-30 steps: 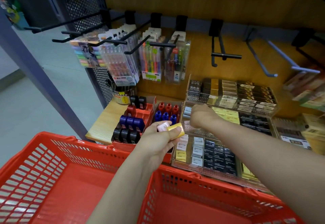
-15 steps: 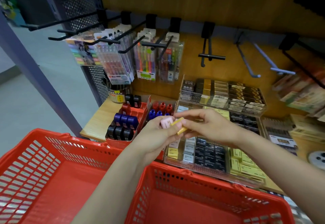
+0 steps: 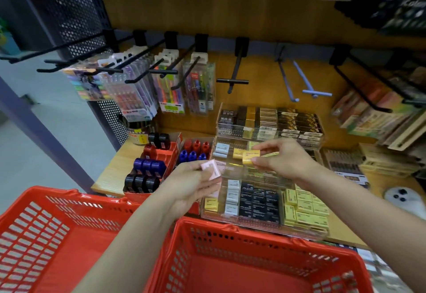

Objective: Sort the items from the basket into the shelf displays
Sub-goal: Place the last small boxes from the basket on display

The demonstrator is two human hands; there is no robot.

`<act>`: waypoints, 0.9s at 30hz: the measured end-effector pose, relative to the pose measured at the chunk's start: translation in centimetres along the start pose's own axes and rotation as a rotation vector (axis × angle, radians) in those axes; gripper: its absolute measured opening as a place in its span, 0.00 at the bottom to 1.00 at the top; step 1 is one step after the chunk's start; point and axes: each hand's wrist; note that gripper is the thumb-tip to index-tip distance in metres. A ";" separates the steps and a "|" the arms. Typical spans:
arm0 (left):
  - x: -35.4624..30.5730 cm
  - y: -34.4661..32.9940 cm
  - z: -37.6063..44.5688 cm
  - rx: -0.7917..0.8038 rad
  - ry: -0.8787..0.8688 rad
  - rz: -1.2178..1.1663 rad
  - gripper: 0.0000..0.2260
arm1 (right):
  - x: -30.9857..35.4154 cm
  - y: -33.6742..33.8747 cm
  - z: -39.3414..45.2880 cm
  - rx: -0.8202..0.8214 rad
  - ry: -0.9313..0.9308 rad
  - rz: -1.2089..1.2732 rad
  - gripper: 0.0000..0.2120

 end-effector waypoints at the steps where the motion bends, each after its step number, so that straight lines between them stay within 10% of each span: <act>1: -0.2 0.1 0.3 -0.031 -0.023 0.040 0.12 | 0.2 -0.3 0.5 -0.018 -0.008 -0.036 0.11; 13: -3.8 -1.7 7.0 -0.195 -0.214 0.493 0.07 | -1.4 1.2 1.6 -0.034 -0.046 0.310 0.12; 27: -3.7 -2.0 9.6 -0.090 -0.359 1.604 0.05 | -1.0 0.7 4.8 -0.112 0.082 -0.197 0.05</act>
Point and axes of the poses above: each hand's wrist, its own z-axis towards the middle knuckle, its own y-axis out of the back of the hand, x = y × z, and after that the axes turned 6 degrees about z, right-handed
